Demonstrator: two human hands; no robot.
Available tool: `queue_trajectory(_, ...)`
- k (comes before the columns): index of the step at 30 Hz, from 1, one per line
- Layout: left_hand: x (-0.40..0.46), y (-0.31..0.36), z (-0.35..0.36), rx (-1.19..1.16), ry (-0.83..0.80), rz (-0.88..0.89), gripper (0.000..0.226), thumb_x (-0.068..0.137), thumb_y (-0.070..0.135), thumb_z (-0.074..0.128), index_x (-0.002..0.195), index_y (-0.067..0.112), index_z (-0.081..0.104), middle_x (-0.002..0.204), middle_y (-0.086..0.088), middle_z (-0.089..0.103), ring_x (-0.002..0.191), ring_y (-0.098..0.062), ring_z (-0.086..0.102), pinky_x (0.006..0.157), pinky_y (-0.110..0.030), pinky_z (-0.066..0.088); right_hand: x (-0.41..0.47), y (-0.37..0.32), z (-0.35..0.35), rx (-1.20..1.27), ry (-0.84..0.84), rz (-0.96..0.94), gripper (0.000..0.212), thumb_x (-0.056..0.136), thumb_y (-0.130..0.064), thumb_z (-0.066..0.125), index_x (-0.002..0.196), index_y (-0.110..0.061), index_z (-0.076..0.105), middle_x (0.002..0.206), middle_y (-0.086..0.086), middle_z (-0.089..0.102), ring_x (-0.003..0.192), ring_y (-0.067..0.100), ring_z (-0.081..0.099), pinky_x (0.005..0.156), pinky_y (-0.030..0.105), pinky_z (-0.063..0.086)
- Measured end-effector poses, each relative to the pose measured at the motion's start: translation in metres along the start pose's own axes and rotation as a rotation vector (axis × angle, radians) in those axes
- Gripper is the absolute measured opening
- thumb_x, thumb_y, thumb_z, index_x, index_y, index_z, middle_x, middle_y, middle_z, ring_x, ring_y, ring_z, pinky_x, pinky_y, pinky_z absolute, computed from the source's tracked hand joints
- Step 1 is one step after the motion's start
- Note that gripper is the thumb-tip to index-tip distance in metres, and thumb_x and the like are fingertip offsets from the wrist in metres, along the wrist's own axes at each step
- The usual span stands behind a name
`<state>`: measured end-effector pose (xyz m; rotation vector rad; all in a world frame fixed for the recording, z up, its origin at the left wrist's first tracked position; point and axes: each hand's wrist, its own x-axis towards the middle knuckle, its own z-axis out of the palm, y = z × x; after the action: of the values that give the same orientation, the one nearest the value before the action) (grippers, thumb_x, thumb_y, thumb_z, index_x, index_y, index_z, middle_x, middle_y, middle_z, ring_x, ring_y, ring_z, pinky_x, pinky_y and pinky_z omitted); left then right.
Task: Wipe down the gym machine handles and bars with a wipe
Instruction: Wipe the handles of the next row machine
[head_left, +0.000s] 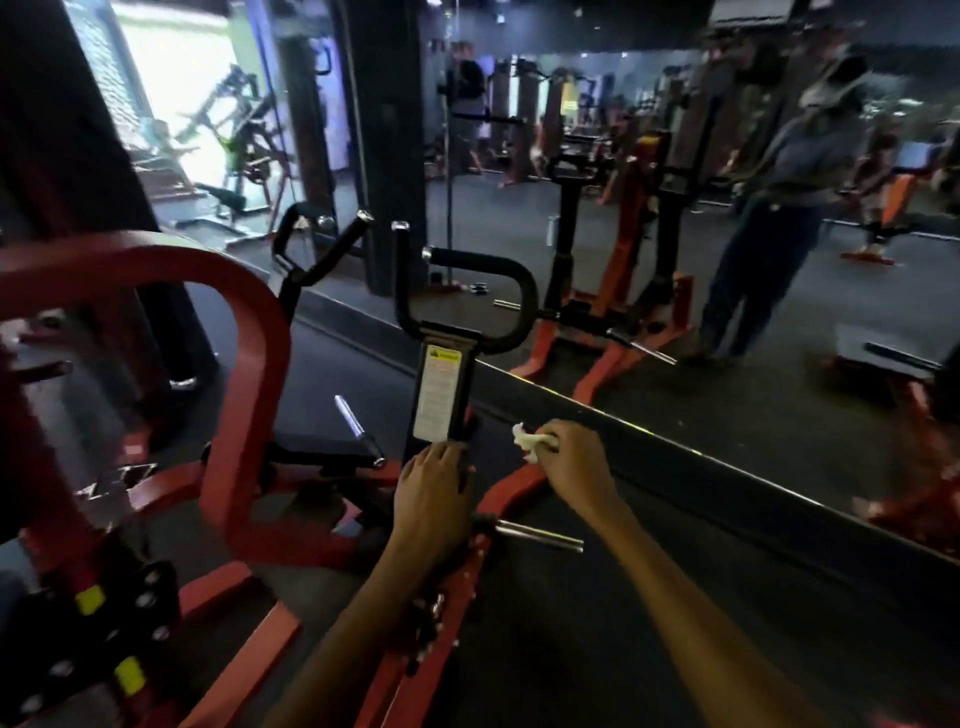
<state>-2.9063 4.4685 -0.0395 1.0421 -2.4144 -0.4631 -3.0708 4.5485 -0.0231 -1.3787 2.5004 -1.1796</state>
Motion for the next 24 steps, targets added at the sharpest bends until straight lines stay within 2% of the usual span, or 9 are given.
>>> queue_trajectory(4,0.071,-0.014,0.011,-0.006,0.05,-0.029,0.038,0.098,0.024,0.05,0.134,0.014,0.053,0.139,-0.003,0.054,0.129,-0.02,0.047,0.107,-0.031,0.031,0.078,0.005,0.02,0.051,0.013,-0.035,0.008,0.081,-0.006,0.062,0.086,-0.005,0.067,0.083,0.011,0.071,0.08,0.025,0.068,0.071,0.032,0.052)
queue_trajectory(6,0.109,-0.027,0.019,-0.035,0.067,-0.045,0.041,0.099,0.026,0.05,0.138,0.012,0.05,0.143,-0.005,0.05,0.132,-0.021,0.044,0.109,-0.032,0.03,0.114,0.004,0.029,0.061,0.056,-0.097,0.016,0.082,0.0,0.06,0.095,-0.002,0.067,0.093,0.013,0.068,0.088,0.026,0.064,0.075,0.027,0.046)
queue_trajectory(9,0.162,-0.05,0.033,-0.091,0.1,-0.073,0.044,0.099,0.027,0.048,0.139,0.011,0.048,0.145,-0.007,0.048,0.134,-0.023,0.043,0.111,-0.034,0.032,0.161,-0.007,0.033,0.041,0.098,-0.151,0.03,0.084,0.007,0.053,0.111,0.0,0.065,0.102,0.016,0.061,0.096,0.024,0.057,0.075,0.008,0.031)
queue_trajectory(12,0.218,-0.071,0.045,-0.109,0.148,-0.024,0.044,0.099,0.025,0.049,0.14,0.011,0.047,0.148,-0.007,0.044,0.138,-0.024,0.038,0.114,-0.035,0.031,0.221,-0.018,0.037,0.039,0.153,-0.208,0.034,0.085,0.01,0.051,0.114,0.0,0.064,0.105,0.018,0.057,0.097,0.024,0.056,0.08,0.003,0.028)
queue_trajectory(15,0.27,-0.087,0.054,-0.081,0.171,0.052,0.045,0.1,0.025,0.046,0.141,0.008,0.046,0.149,-0.009,0.043,0.141,-0.025,0.035,0.116,-0.038,0.029,0.279,-0.031,0.046,0.032,0.154,-0.316,0.033,0.084,0.01,0.055,0.115,0.004,0.063,0.115,0.018,0.06,0.105,0.027,0.058,0.09,0.013,0.036)
queue_trajectory(18,0.308,-0.095,0.061,-0.008,0.074,0.118,0.048,0.103,0.029,0.04,0.147,0.01,0.038,0.156,-0.008,0.032,0.147,-0.023,0.022,0.119,-0.032,0.013,0.329,-0.048,0.062,0.005,0.116,-0.413,0.034,0.088,0.005,0.053,0.121,0.002,0.058,0.123,0.017,0.058,0.114,0.026,0.056,0.102,0.028,0.041)
queue_trajectory(20,0.323,-0.1,0.069,0.015,0.029,0.176,0.048,0.104,0.033,0.036,0.148,0.012,0.036,0.157,-0.007,0.03,0.147,-0.02,0.019,0.119,-0.029,0.006,0.36,-0.066,0.074,-0.019,0.083,-0.483,0.033,0.092,0.003,0.049,0.124,0.0,0.056,0.126,0.017,0.057,0.117,0.026,0.054,0.104,0.033,0.041)
queue_trajectory(22,0.331,-0.105,0.077,0.038,0.005,0.221,0.056,0.104,0.045,0.021,0.143,0.012,0.043,0.151,-0.007,0.041,0.144,-0.021,0.028,0.118,-0.029,0.006,0.384,-0.085,0.086,-0.068,0.033,-0.558,0.033,0.094,0.001,0.044,0.125,0.0,0.055,0.127,0.018,0.056,0.119,0.028,0.052,0.105,0.03,0.038)
queue_trajectory(24,0.334,-0.111,0.086,0.076,0.089,0.281,0.069,0.102,0.051,0.009,0.128,0.011,0.059,0.134,-0.008,0.058,0.131,-0.024,0.047,0.115,-0.028,0.013,0.404,-0.093,0.1,-0.187,-0.093,-0.626,0.036,0.096,0.0,0.039,0.129,0.0,0.051,0.134,0.017,0.051,0.126,0.028,0.046,0.107,0.025,0.029)
